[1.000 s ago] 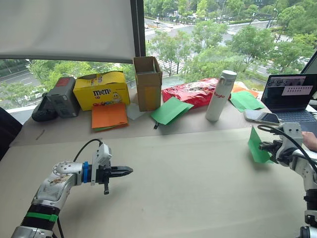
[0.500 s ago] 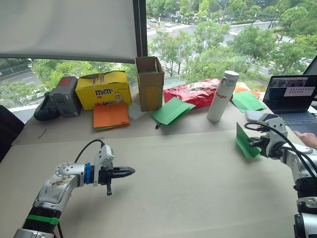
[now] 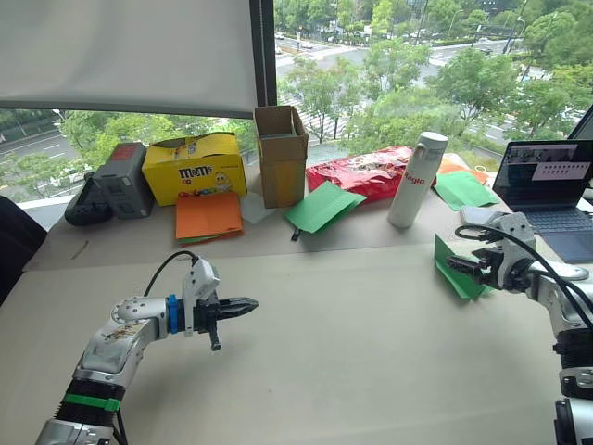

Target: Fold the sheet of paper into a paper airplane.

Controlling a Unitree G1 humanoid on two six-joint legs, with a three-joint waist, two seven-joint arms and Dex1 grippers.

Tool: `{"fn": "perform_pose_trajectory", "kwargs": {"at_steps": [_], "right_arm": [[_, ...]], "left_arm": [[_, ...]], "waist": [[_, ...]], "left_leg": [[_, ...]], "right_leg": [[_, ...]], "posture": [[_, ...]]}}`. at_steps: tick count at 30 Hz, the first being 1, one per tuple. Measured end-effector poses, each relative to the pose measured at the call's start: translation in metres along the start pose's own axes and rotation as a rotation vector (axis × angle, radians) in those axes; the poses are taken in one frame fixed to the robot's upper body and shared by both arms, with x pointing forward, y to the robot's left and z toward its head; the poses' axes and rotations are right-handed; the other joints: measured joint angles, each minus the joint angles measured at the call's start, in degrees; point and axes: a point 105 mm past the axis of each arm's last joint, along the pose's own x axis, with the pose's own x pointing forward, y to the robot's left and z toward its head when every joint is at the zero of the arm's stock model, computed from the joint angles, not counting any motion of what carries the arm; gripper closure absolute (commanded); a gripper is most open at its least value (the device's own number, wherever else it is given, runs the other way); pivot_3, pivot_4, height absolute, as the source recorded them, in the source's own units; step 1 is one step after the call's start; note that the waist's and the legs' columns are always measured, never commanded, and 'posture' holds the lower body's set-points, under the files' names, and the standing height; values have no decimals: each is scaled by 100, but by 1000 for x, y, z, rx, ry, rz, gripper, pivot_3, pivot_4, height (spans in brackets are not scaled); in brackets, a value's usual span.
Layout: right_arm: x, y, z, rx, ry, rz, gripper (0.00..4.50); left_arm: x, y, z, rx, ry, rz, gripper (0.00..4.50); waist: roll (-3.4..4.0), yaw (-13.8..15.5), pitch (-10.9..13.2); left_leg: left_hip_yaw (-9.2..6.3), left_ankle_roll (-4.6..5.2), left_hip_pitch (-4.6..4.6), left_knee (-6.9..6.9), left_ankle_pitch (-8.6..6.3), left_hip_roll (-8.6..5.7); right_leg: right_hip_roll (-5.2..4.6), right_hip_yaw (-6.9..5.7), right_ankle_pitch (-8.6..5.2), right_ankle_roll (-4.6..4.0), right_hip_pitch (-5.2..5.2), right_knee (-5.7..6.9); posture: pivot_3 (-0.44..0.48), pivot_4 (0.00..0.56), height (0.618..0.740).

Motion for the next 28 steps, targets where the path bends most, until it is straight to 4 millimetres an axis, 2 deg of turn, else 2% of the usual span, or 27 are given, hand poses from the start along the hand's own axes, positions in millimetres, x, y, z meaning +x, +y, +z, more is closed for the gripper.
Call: {"fn": "perform_pose_trajectory", "kwargs": {"at_steps": [3, 5, 7, 9, 13, 17, 21, 24, 28], "right_arm": [[-13, 26, 38, -75, -136, 103, 10], [-19, 56, 43, -117, -194, 201, 10], [-18, 95, 33, -91, -218, 325, 10], [-17, 124, 22, -50, -244, 388, 10], [-19, 169, 8, -24, -294, 454, 10], [-14, 204, -20, -50, -257, 505, 10], [-7, 219, -35, -63, -278, 488, 10], [-2, 218, -38, -57, -311, 433, 10], [1, 219, -43, -44, -348, 383, 10]], "left_arm": [[1, 3, 2, -24, -18, 29, 4500], [3, 4, 3, -38, -16, 63, 4500], [4, 5, 3, -52, -9, 92, 4500], [6, 1, 3, -49, -7, 104, 4500], [13, -11, -2, -74, -47, 111, 4500], [23, -13, -1, -118, -114, 159, 4500], [24, -11, -7, -112, -124, 227, 4500], [22, -9, -12, -86, -121, 283, 4500], [17, -10, -32, -76, -100, 349, 4500]], "waist": [[0, -7, 0], [-3, 1, -1], [-8, 6, -4], [-8, 8, -4], [-7, 39, -4], [-7, 63, -4], [-7, 53, -4], [-7, 47, -4], [-7, 41, -4]], "left_leg": [[-2, 0, 0, -1, -1, 3], [-9, 0, 0, -2, -1, 7], [-12, 0, 0, 2, -2, 7], [-11, 1, -4, 4, -2, 0], [-12, 2, -4, 9, -3, -8], [-12, -1, 1, 15, -1, -11], [-10, -6, 11, 12, 1, -11], [-10, -7, 12, 11, 2, -11], [-10, -7, 12, 7, 2, -11]], "right_leg": [[3, -1, 0, 0, 1, -1], [4, -5, 0, 1, 5, 2], [5, -4, 1, 2, 6, 7], [0, 3, 6, 11, 4, 7], [-3, 5, 9, 16, 3, 0], [-2, 5, 9, 16, 4, -4], [0, 5, 9, 16, 5, 1], [0, 5, 9, 16, 5, -1], [0, 6, 9, 15, 5, -4]], "posture": [[0, 150, 740], [0, 150, 740], [0, 150, 740], [0, 150, 740], [0, 150, 740], [0, 150, 740], [0, 150, 740], [0, 150, 740], [0, 150, 740]]}}
